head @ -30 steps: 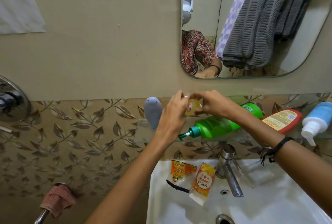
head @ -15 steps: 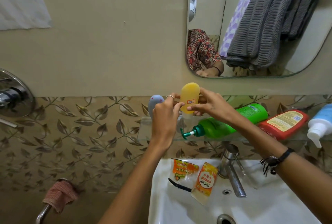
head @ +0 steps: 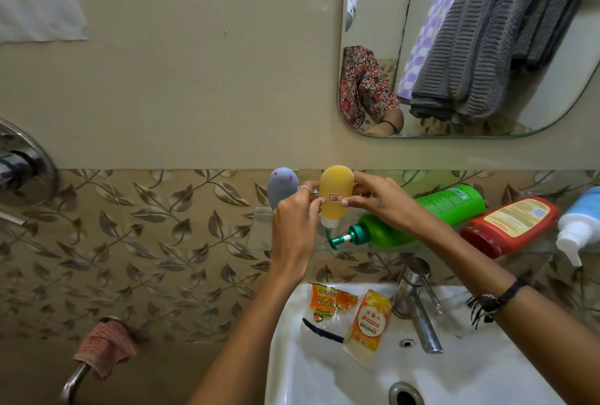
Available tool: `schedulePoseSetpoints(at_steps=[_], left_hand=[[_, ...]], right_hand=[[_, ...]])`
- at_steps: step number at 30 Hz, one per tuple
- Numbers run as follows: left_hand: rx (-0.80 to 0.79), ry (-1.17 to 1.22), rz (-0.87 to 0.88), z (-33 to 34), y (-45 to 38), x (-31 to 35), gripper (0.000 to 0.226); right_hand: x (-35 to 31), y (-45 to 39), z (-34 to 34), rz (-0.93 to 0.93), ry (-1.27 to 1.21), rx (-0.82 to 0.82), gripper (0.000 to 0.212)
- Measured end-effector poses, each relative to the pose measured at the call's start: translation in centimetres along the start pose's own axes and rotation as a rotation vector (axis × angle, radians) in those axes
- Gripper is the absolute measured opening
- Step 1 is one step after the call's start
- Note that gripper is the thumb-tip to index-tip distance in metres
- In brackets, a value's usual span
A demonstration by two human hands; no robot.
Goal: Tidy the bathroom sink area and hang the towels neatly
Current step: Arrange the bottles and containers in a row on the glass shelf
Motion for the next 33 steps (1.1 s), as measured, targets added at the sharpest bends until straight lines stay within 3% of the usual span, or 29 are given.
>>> schedulePoseSetpoints(at_steps=[10,14,19,25,28,33], left_hand=[[0.034,-0.143,0.090,0.1,1.5,0.4,0.015],[0.032,-0.152,0.204,0.2,2.5,1.9,0.006],[-0.155,-0.075,0.325,2.5,2.5,4.9,0.006],[-0.397,-0.150,0.221,5.8,0.8,5.1,0.021],[-0.530,-0.240,0.146,7.1,0.6,4.6,0.029],[-0.600,-0.288,0.017,7.7,0.3,4.1,0.041]], right_hand=[[-0.9,2.6,-0.5,0.004,0.130,0.105,0.046],[-1.0,4.7,-1.0,0.030,0.238,0.106,0.049],[0.3,6.7,-1.6,0.112,0.373,0.023,0.058],[1.4,8.1,-1.1,0.079,0.560,0.015,0.075],[1.8,8.5,-0.7,0.028,0.645,0.106,0.073],[2.5,9.2,-0.6,0.032,0.605,0.224,0.069]])
Point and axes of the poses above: each hand's wrist, its own y-axis away from the middle knuckle, its own z-axis out of the palm, x = y × z, the point moved 4 cm from there along -y, towards the middle knuckle, and after that the axes turned 2 degrees about -x, right-handed, at the moved point
